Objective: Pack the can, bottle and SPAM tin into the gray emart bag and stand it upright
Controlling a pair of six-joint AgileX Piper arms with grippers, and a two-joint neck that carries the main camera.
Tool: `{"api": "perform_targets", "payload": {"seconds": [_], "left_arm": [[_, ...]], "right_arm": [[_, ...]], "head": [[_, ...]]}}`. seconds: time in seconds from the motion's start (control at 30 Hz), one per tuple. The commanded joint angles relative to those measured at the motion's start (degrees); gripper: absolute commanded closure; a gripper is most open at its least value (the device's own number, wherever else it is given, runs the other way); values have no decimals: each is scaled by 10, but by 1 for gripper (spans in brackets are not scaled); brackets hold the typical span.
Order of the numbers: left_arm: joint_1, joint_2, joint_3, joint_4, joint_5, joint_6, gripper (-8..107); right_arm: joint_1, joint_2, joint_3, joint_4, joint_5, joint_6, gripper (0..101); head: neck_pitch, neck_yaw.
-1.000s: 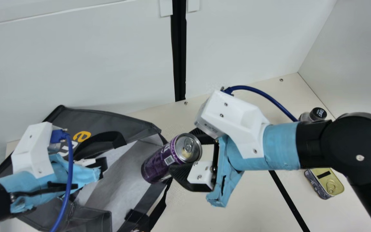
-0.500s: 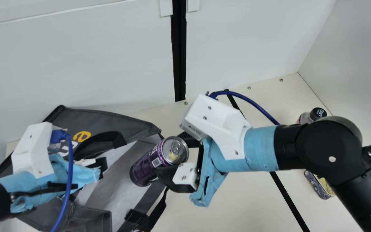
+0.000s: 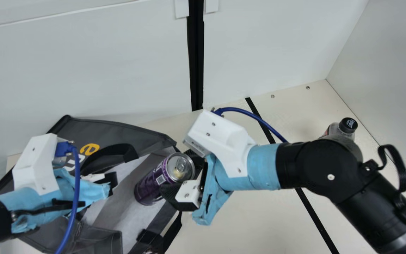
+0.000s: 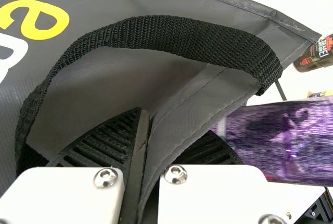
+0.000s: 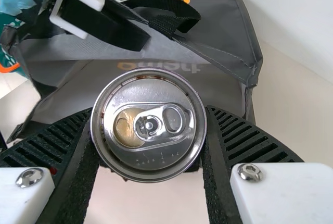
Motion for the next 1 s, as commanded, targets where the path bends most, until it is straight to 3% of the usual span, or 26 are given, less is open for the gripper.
{"api": "perform_targets", "payload": {"seconds": [0.0, 0.43, 0.97], "left_arm": [[0, 0, 0, 0, 0, 0, 107], [0, 0, 0, 0, 0, 0, 107], [0, 0, 0, 0, 0, 0, 107]], "right_arm": [[7, 2, 6, -4, -17, -3, 101], [51, 24, 39, -9, -102, -5, 101], [87, 63, 73, 17, -179, -38, 101]], "head": [[-13, -1], [-13, -1], [-13, -1]]}}
